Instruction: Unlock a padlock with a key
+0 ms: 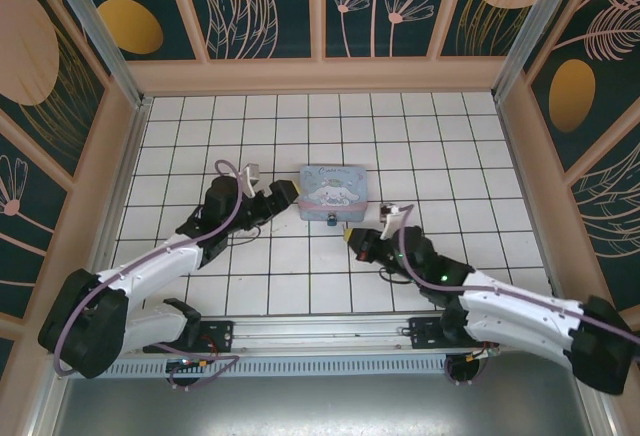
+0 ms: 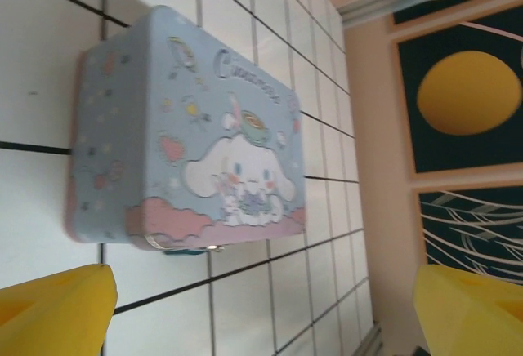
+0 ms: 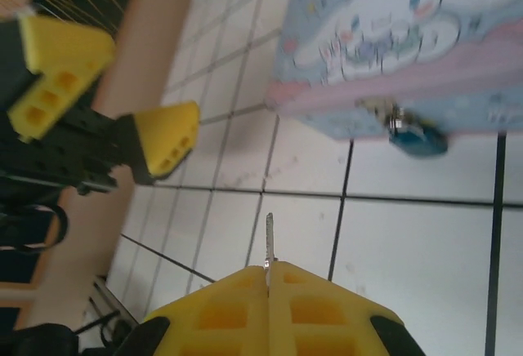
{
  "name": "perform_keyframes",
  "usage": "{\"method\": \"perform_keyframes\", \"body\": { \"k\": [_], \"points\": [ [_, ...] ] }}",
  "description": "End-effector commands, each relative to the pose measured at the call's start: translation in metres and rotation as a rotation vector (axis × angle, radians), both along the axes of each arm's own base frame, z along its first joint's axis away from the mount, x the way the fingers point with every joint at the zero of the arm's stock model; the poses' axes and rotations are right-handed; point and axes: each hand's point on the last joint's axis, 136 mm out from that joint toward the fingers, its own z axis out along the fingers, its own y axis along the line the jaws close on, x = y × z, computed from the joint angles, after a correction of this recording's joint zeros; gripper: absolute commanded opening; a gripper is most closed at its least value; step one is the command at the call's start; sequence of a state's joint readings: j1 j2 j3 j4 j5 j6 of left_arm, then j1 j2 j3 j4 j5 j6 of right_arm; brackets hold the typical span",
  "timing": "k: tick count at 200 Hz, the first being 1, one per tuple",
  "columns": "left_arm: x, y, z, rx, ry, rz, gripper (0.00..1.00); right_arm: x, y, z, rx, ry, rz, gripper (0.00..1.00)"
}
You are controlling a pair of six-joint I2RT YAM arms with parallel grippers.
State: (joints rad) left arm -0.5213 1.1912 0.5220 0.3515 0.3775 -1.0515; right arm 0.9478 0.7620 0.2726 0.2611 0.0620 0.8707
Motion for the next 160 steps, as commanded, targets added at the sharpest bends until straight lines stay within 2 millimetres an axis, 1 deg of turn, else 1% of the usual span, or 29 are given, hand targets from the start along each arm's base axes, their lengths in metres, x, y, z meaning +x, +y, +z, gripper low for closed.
{"method": "perform_keyframes", "body": {
  "k": [1,18,39,67,88,110,146,160],
  "points": [
    [0.002,-0.017,0.033,-0.103,-0.057,-0.078,0.93,-0.002,-0.008,0.018,0.065,-0.088,0.049,0.0],
    [-0.001,-0.027,0.037,-0.141,-0.05,-0.114,0.92,-0.001,-0.016,0.022,0.106,-0.097,0.037,0.0],
    [-0.005,-0.041,0.042,-0.161,-0.052,-0.156,0.9,-0.001,-0.017,0.026,0.154,-0.099,0.041,0.0],
    [-0.012,-0.06,0.051,-0.182,-0.078,-0.212,0.85,-0.001,-0.009,0.031,0.201,-0.094,0.067,0.0],
    [-0.018,-0.073,0.054,-0.207,-0.082,-0.251,0.81,0.001,-0.001,0.037,0.237,-0.094,0.085,0.0],
    [-0.023,-0.08,0.051,-0.218,-0.076,-0.276,0.77,0.005,0.007,0.045,0.256,-0.1,0.105,0.0],
    [-0.026,-0.087,0.053,-0.245,-0.082,-0.302,0.7,0.009,0.019,0.055,0.284,-0.105,0.134,0.0],
    [-0.026,-0.089,0.054,-0.25,-0.085,-0.311,0.66,0.011,0.022,0.06,0.294,-0.109,0.137,0.0]
  ]
}}
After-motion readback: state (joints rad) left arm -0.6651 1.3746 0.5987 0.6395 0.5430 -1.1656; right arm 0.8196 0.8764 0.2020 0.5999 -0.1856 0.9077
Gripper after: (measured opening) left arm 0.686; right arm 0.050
